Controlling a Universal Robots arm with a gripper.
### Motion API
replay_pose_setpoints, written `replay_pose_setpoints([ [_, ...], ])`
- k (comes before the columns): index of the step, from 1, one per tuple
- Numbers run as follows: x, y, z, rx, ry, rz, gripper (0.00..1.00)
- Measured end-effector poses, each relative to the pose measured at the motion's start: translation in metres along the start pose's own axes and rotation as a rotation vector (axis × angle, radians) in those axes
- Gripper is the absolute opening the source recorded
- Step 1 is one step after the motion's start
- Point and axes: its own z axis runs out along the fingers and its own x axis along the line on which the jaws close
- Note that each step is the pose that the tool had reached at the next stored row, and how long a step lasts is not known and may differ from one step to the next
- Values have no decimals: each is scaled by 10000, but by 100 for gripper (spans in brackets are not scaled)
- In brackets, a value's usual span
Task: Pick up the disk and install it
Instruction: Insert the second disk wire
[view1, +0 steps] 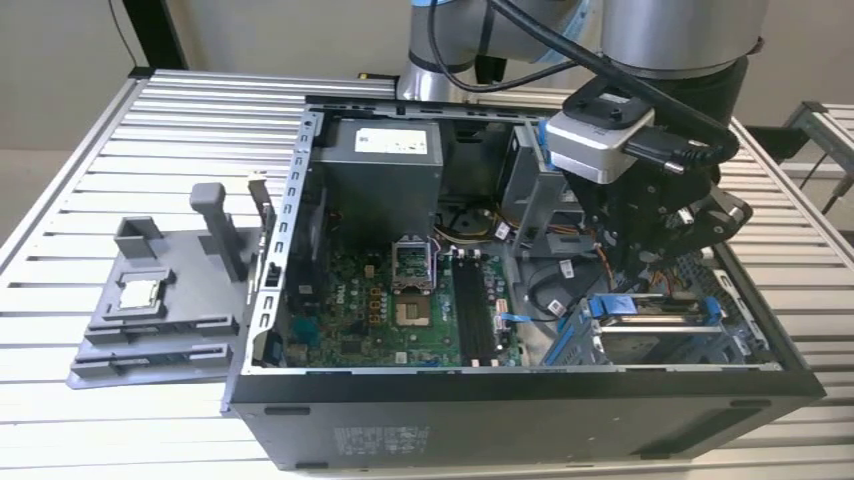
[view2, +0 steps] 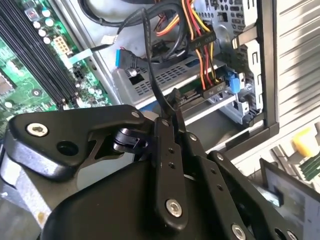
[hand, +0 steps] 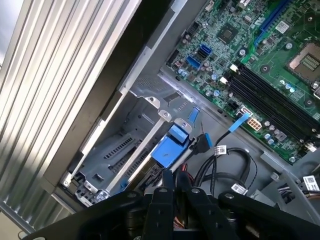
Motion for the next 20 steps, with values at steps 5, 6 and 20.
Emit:
replay_pose_setpoints([
  [5,0,0,-1,226,-381,365,0],
  [6,0,0,-1,280,-468,427,0],
  [20,91,67,11,912,-1447,1143,0],
])
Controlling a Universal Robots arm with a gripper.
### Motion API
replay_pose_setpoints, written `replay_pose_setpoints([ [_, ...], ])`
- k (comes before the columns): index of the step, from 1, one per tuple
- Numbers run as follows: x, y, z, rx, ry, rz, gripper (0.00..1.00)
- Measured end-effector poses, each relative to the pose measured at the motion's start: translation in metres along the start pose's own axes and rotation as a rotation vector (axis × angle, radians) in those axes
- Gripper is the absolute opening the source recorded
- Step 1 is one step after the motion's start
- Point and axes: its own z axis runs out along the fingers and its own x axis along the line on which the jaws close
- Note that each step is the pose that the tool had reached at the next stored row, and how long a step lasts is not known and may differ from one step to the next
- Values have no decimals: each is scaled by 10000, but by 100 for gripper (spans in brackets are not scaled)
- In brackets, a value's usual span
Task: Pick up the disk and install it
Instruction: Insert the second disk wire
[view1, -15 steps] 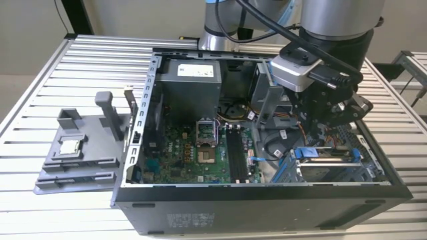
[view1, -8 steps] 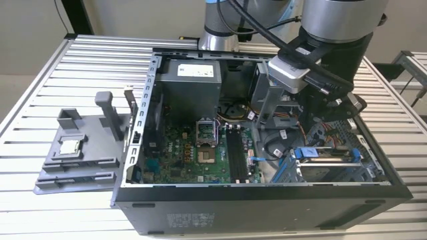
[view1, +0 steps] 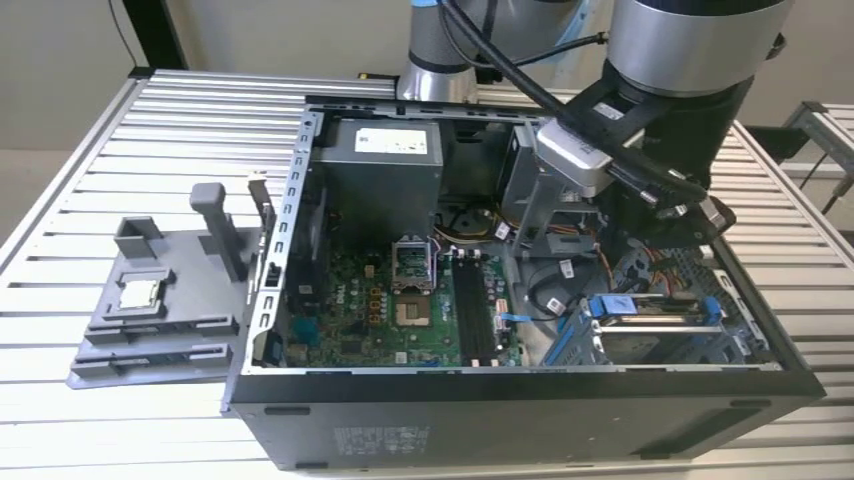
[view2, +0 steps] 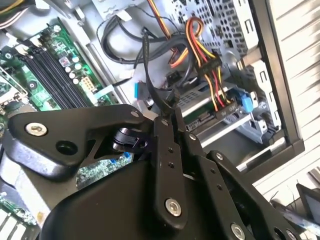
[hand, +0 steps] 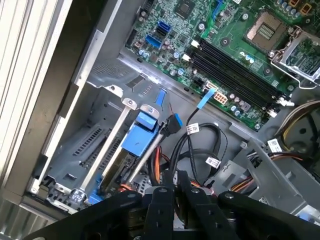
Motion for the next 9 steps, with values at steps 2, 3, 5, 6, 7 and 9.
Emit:
replay_pose_setpoints([
  [2,17,10,-1,-13,35,140,0],
  [3,25,14,-1,-20,54,211,0],
  [5,43,23,-3,-39,82,336,0],
  [6,53,29,-2,-56,86,387,0],
  [7,78,44,-5,-111,83,476,0],
  [9,100,56,-6,-142,95,576,0],
])
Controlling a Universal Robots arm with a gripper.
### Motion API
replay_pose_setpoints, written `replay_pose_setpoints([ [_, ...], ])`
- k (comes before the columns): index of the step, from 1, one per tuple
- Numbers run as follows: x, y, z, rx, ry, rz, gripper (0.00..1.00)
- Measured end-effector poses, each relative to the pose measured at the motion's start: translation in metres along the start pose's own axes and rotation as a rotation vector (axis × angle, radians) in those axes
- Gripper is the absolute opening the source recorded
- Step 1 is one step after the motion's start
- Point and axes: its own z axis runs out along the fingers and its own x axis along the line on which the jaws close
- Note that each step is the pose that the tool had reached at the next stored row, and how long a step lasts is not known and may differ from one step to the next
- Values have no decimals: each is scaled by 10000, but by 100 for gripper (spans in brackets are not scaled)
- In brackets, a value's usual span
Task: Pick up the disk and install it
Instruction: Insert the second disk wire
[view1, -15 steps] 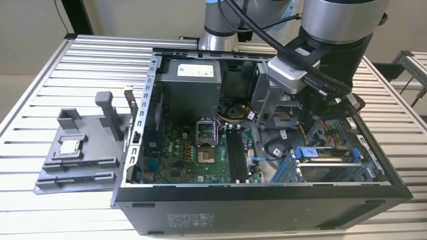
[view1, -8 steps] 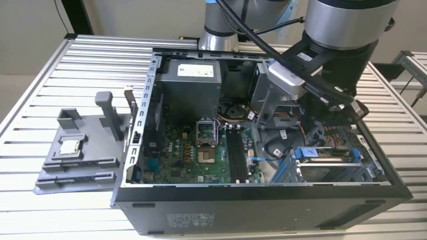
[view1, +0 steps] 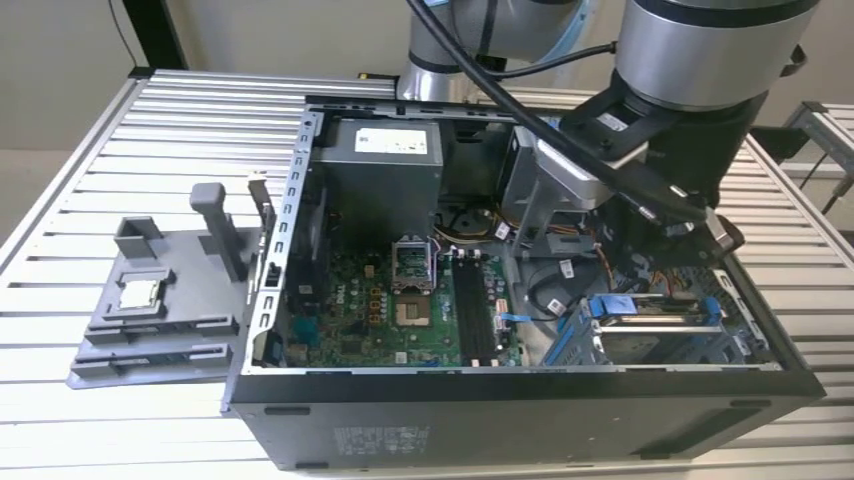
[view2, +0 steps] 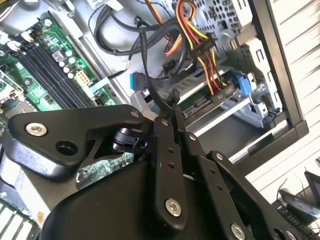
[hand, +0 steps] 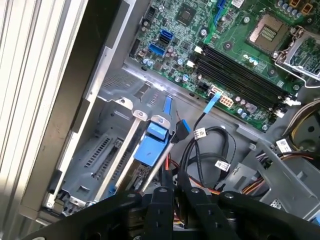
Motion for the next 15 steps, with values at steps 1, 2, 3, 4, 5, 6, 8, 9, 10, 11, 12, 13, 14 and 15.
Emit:
replay_pose_setpoints([
  [1,11,6,-1,-10,11,56,0],
  [2,23,12,-1,-17,22,110,0],
  [3,36,18,-1,-23,35,166,0],
  [4,49,24,-2,-30,48,223,0],
  [5,62,30,-3,-37,61,277,0],
  [6,74,37,-3,-44,73,336,0],
  [8,99,49,-4,-55,99,446,0],
  [9,113,56,-4,-60,113,502,0],
  [10,126,63,-4,-65,126,559,0],
  [11,139,69,-5,-69,140,618,0],
  [12,149,74,-5,-74,154,671,0],
  [13,161,81,-4,-80,169,736,0],
  [14,174,86,-5,-86,183,792,0],
  [15,186,93,-5,-91,196,847,0],
])
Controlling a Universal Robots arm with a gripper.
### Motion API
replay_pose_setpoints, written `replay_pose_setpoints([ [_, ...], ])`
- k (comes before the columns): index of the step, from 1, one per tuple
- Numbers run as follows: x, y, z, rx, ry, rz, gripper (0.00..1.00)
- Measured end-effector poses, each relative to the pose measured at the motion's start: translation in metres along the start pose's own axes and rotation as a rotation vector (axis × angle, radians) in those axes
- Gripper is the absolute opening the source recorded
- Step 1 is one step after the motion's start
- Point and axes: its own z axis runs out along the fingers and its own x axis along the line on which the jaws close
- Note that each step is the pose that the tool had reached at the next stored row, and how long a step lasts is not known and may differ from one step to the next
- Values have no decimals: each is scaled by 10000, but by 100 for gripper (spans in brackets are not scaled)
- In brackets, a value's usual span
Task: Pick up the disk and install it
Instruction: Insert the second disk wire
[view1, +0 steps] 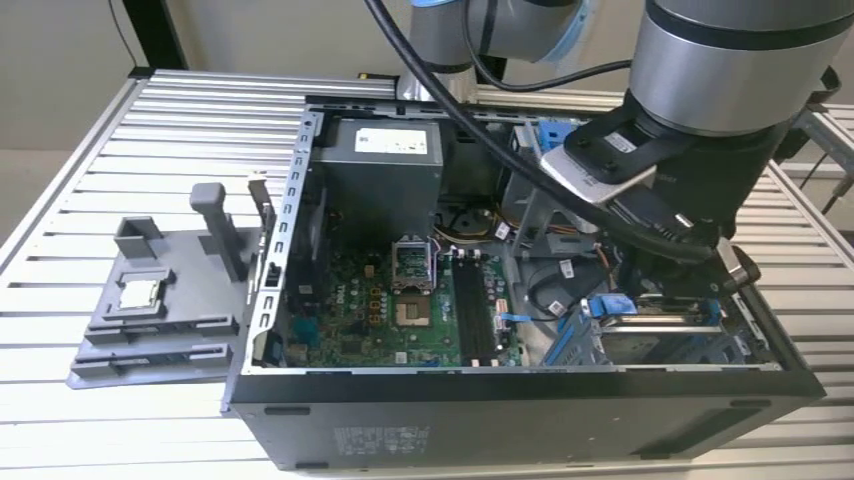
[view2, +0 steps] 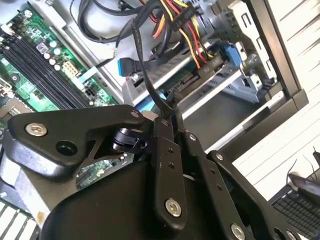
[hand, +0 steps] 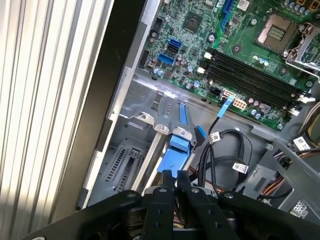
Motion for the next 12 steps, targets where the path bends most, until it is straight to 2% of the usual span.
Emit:
replay_pose_setpoints([
  [2,9,4,0,-9,24,98,0],
  [8,11,5,1,-13,35,150,0],
  [12,43,17,1,-45,72,325,0],
])
